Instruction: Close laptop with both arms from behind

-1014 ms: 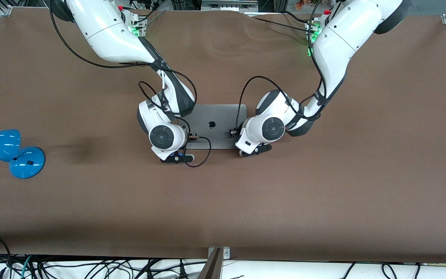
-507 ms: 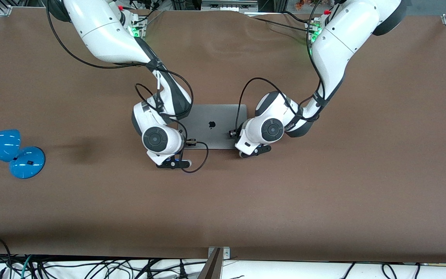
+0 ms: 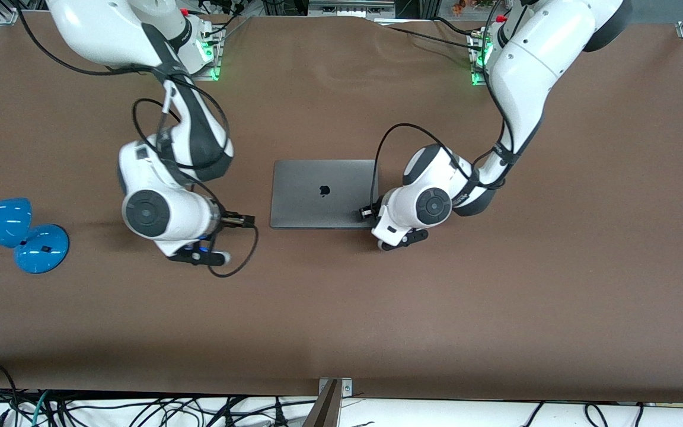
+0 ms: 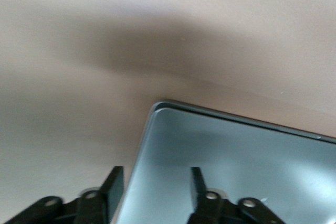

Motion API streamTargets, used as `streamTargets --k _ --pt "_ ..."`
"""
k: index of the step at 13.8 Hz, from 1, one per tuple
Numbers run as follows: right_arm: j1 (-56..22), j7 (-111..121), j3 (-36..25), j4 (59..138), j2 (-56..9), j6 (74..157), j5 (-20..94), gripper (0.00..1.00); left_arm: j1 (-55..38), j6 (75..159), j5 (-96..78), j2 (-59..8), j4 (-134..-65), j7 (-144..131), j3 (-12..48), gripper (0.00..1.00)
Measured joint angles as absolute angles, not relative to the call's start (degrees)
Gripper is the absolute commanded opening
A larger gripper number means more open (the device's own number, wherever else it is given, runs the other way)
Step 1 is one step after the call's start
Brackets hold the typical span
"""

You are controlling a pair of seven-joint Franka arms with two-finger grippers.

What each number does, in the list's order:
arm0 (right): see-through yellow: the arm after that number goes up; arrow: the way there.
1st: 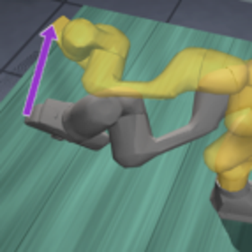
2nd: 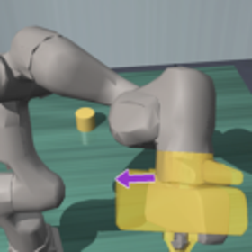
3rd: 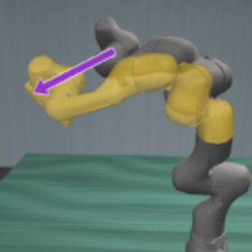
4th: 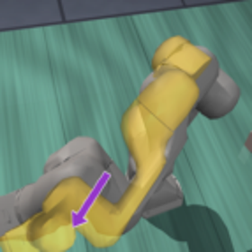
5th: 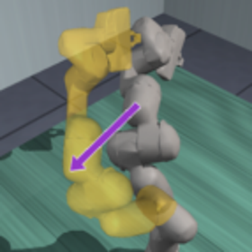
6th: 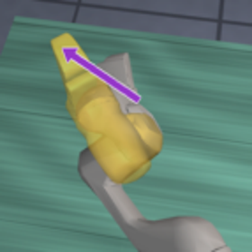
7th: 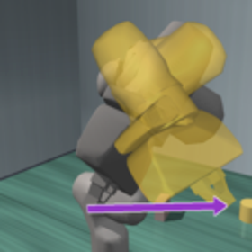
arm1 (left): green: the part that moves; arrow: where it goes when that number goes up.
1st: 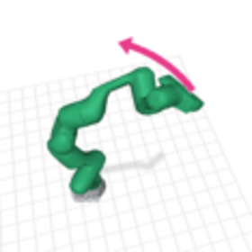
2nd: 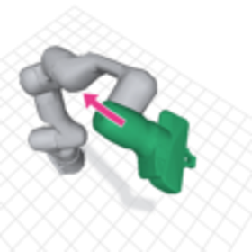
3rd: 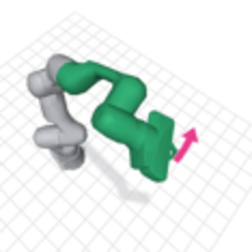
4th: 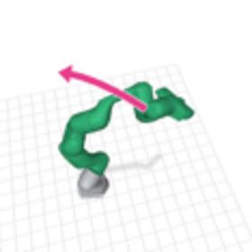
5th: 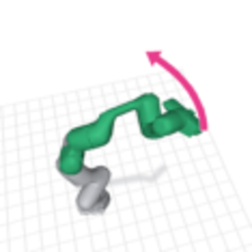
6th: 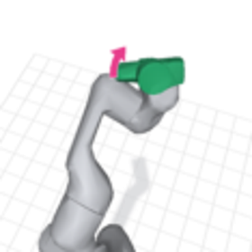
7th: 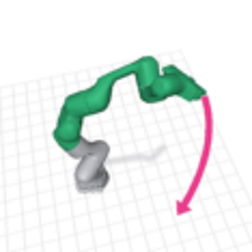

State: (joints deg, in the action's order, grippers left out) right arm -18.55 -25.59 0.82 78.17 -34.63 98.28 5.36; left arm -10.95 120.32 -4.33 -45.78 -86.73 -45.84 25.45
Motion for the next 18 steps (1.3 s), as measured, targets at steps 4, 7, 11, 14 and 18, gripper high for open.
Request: streamTargets --k 4,7,11,14,18 --pt "-18.4 -21.2 -5.9 78.2 -29.6 94.2 5.3 1.00 -9.0 112.5 -0.6 -35.9 -88.1 -44.0 25.6 1.00" --pt "-16.9 -16.7 -8.0 78.3 -26.6 94.2 5.0 1.00 -6.3 111.1 -0.5 -25.4 -94.9 -37.8 24.7 1.00" --pt "-11.7 -15.3 -8.3 81.2 -17.2 95.4 4.5 1.00 -5.2 107.6 -0.5 -12.2 -103.6 -26.5 17.6 1.00" --pt "-8.7 -14.9 -8.2 86.0 -7.6 94.0 3.1 1.00 -5.2 101.7 -0.5 -3.2 -105.2 -17.5 11.5 1.00" --pt "-6.5 -14.5 -5.3 89.0 -0.2 89.0 0.0 1.00 -5.3 97.3 -0.5 5.5 -106.5 -5.5 2.2 1.00"
